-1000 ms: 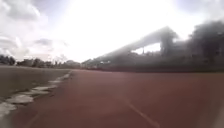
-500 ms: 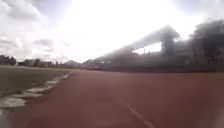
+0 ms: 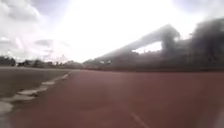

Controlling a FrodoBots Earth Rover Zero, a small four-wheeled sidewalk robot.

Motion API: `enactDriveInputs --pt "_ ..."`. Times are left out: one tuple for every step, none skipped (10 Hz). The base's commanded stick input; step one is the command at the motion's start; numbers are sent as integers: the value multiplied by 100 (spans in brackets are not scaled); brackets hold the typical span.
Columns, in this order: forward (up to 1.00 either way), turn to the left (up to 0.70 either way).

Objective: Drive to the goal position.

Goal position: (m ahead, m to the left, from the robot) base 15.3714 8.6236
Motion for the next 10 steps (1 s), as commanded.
enactDriveInputs --pt "70 0" --pt "70 0" --pt "70 0" --pt "70 0" --pt "70 0" --pt "70 0" --pt "70 0" --pt "70 0" --pt "70 0" --pt "70 0"
